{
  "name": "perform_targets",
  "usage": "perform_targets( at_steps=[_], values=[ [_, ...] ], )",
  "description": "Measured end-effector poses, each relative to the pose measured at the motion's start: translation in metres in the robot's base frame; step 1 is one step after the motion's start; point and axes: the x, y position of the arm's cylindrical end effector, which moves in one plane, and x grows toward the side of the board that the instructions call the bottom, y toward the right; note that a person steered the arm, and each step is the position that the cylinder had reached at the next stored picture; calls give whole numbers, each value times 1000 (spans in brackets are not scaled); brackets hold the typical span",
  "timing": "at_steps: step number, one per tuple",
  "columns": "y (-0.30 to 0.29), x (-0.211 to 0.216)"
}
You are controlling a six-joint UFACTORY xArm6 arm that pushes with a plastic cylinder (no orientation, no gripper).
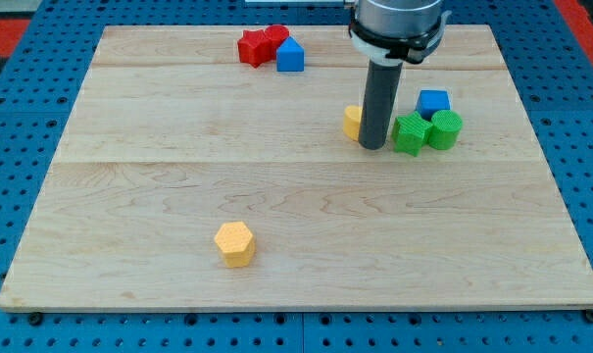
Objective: Push the yellow heart into the group of blocks
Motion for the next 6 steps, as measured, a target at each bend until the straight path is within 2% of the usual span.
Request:
perform_targets(
  at_steps=[2,3,4,5,6],
  values=[
    [-54,0],
    [-63,-19],
    [-26,-55],
    [15,-55],
    [-57,-61]
  ],
)
